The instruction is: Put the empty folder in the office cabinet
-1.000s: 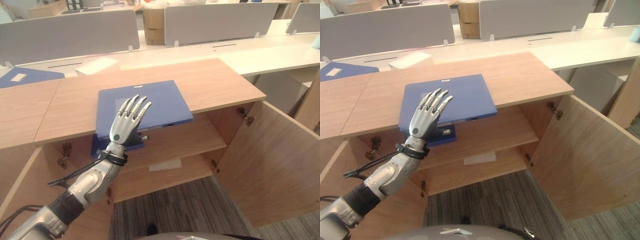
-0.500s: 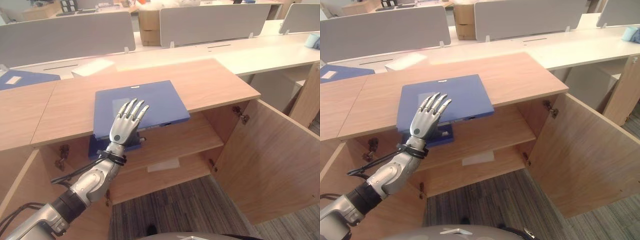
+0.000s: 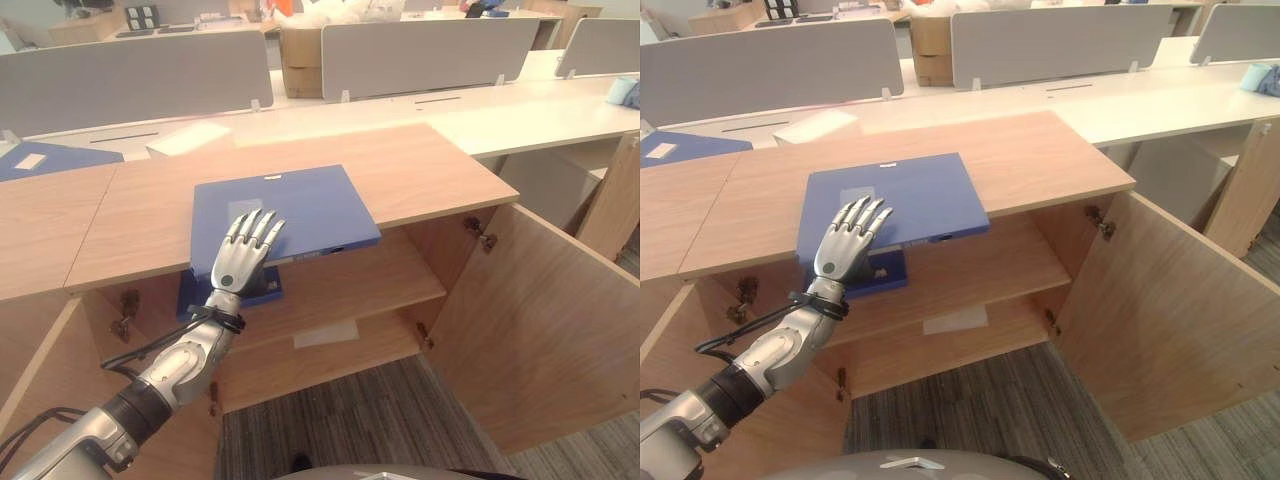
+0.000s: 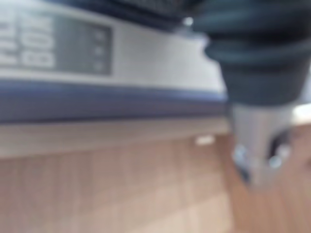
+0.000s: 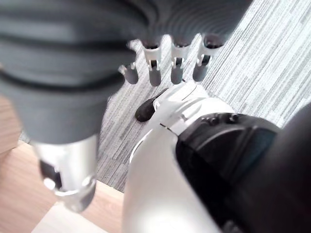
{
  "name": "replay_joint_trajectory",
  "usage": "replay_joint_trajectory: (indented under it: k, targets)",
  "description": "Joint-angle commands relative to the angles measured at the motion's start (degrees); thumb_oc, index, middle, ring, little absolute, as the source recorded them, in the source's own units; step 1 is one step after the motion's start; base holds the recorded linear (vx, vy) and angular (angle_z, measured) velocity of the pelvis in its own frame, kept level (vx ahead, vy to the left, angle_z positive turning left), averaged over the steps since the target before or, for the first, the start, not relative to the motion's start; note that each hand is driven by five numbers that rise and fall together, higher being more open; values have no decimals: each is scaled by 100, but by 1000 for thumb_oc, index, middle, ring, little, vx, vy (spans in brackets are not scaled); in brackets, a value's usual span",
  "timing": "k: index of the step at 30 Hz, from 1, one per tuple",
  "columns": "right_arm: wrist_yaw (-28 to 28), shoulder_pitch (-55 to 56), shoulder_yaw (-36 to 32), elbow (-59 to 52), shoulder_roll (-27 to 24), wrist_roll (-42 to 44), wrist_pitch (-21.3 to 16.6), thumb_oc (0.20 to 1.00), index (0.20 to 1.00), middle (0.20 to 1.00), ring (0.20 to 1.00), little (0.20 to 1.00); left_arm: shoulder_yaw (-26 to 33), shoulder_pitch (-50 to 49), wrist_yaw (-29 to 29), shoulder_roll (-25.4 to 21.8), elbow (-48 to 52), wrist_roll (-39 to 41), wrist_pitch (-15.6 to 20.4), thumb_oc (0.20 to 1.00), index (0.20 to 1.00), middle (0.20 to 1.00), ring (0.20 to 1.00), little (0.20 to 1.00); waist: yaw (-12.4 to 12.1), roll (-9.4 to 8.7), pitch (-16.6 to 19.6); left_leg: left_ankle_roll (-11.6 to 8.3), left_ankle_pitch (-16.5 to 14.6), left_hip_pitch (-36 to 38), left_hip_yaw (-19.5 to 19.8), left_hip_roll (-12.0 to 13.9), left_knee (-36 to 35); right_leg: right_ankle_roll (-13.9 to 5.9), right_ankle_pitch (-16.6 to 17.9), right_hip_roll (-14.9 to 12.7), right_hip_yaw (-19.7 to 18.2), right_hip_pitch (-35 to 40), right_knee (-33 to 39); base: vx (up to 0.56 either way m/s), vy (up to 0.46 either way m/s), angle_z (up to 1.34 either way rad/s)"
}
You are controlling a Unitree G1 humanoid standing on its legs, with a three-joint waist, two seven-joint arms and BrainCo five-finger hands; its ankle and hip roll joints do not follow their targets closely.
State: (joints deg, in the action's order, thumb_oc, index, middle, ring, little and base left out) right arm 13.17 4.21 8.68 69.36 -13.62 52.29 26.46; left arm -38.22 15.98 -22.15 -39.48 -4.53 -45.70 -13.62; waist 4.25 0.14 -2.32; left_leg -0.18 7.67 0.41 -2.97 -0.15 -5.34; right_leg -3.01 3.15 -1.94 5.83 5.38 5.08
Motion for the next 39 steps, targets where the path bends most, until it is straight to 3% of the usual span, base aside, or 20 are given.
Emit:
replay_joint_trajectory:
  k: [1, 33, 34, 35, 37, 38, 39]
  targets:
    - [10, -128, 33, -155, -113, -64, 26, 1000, 1000, 1000, 1000, 1000, 164, 697, -226, -70, -213, -36, -87, 1000, 1000, 1000, 1000, 1000, 10, -133, -269, -68, -1146, 352, -150, 125, 34, -336, -408, -79, -73, -10, -8, 0, 0, 0]
    - [-21, 233, 139, -411, -46, 319, -122, 1000, 1000, 1000, 1000, 1000, 357, 931, 31, -46, -661, 0, -125, 1000, 1000, 1000, 1000, 1000, 54, -276, -237, -59, -1117, 291, -173, 99, 34, -390, -348, -71, -88, -90, -8, 0, 1, 0]
    - [23, 263, 144, -425, -35, 324, -117, 1000, 1000, 1000, 1000, 1000, 358, 956, 154, -55, -616, -37, -112, 940, 940, 940, 940, 940, 70, -282, -226, -59, -1124, 304, -182, 97, 34, -394, -350, -73, -93, -88, -8, 0, 0, 0]
    - [23, 274, 148, -428, -24, 323, -127, 1000, 1000, 1000, 1000, 1000, 349, 961, 165, -52, -611, -41, -118, 699, 699, 699, 699, 699, 76, -286, -227, -57, -1129, 313, -190, 95, 34, -395, -353, -77, -92, -84, -8, 0, 0, 0]
    - [-38, 296, 152, -460, -2, 310, -141, 1000, 1000, 1000, 1000, 1000, 311, 971, 161, -14, -622, -66, -156, 460, 460, 460, 460, 460, 104, -291, -232, -61, -1131, 330, -193, 93, 34, -390, -354, -69, -117, -74, -8, 0, 0, 0]
    - [-34, 293, 181, -431, 15, 304, -183, 1000, 1000, 1000, 1000, 1000, 291, 965, 180, 47, -616, -161, -192, 200, 200, 200, 200, 200, 113, -280, -225, -78, -1112, 318, -194, 102, 34, -397, -338, -60, -133, -89, -8, 0, 0, 0]
    - [-80, 268, 210, -402, 67, 320, -246, 1000, 1000, 1000, 1000, 1000, 299, 937, 191, 73, -567, -204, -213, 200, 200, 200, 200, 200, 112, -258, -201, -84, -1096, 290, -196, 100, 34, -404, -320, -58, -143, -120, -8, -4, 15, -3]
